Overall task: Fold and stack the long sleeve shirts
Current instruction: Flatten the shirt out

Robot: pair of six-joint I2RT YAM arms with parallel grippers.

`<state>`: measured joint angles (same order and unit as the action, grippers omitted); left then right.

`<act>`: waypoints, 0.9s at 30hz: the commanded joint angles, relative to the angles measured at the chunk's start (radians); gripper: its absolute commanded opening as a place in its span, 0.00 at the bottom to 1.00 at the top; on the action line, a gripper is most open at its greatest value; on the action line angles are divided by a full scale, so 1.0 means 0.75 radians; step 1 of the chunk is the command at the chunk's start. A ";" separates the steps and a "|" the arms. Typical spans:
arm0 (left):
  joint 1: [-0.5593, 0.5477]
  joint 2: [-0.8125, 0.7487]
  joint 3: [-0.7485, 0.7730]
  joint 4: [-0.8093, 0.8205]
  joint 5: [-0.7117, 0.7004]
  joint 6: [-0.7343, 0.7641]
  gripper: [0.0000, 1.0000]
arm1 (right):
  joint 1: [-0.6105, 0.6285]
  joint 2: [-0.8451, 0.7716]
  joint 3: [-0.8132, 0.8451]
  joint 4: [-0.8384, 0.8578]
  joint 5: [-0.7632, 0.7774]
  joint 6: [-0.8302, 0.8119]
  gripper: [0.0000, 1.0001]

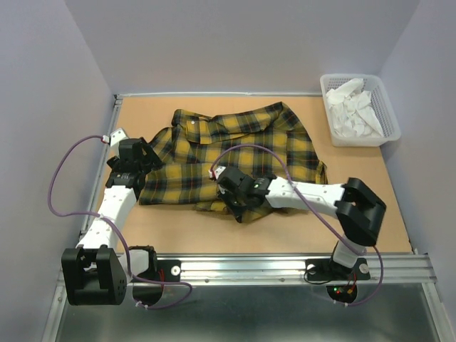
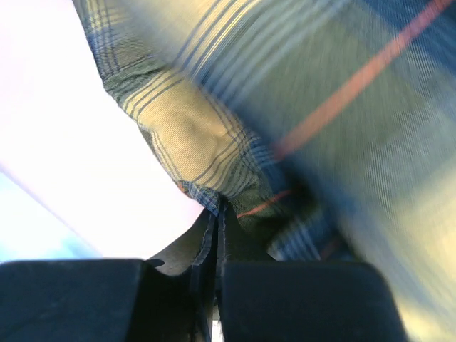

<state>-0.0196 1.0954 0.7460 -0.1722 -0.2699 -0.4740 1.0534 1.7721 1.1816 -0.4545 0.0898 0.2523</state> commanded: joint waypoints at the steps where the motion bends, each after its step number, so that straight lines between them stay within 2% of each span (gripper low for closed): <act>1: -0.002 -0.045 -0.009 0.021 -0.033 -0.010 0.94 | 0.005 -0.268 0.056 -0.255 -0.334 -0.081 0.01; 6: -0.002 -0.033 -0.003 0.015 -0.035 -0.018 0.94 | 0.007 -0.391 0.153 -0.555 -0.692 -0.107 0.01; 9: -0.002 -0.033 -0.003 0.013 -0.033 -0.025 0.94 | 0.027 -0.428 0.143 -0.621 -0.959 -0.112 0.01; 12: 0.000 -0.027 -0.003 0.007 -0.033 -0.027 0.94 | 0.066 -0.442 0.112 -0.635 -1.113 -0.107 0.01; 13: -0.002 -0.023 -0.001 0.007 -0.031 -0.031 0.94 | 0.074 -0.436 0.110 -0.633 -1.120 -0.103 0.04; 16: 0.000 -0.025 -0.003 0.007 -0.023 -0.033 0.94 | 0.084 -0.416 0.114 -0.633 -1.061 -0.089 0.25; 17: -0.002 -0.029 -0.005 0.007 -0.019 -0.033 0.94 | 0.086 -0.402 0.124 -0.635 -1.059 -0.091 0.44; 18: -0.002 -0.031 -0.007 0.007 -0.014 -0.033 0.94 | 0.086 -0.399 0.138 -0.635 -1.042 -0.095 0.51; 21: -0.002 -0.049 -0.015 0.011 -0.002 -0.031 0.94 | 0.084 -0.401 0.228 -0.635 -0.737 -0.063 0.67; 22: -0.002 -0.053 -0.019 0.015 0.004 -0.031 0.94 | 0.078 -0.397 0.279 -0.640 -0.505 -0.046 0.70; 23: -0.002 -0.057 -0.023 0.023 0.028 -0.029 0.94 | 0.068 -0.391 0.298 -0.644 -0.401 -0.026 0.73; 26: -0.005 -0.055 -0.025 0.039 0.075 -0.023 0.94 | -0.077 -0.367 0.382 -0.642 -0.165 0.011 0.73; 27: -0.007 -0.053 -0.023 0.037 0.086 -0.018 0.94 | -0.191 -0.361 0.398 -0.634 -0.124 0.019 0.73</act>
<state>-0.0196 1.0824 0.7418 -0.1738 -0.2420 -0.4946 1.0798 1.4952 1.3582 -0.9432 -0.3073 0.2241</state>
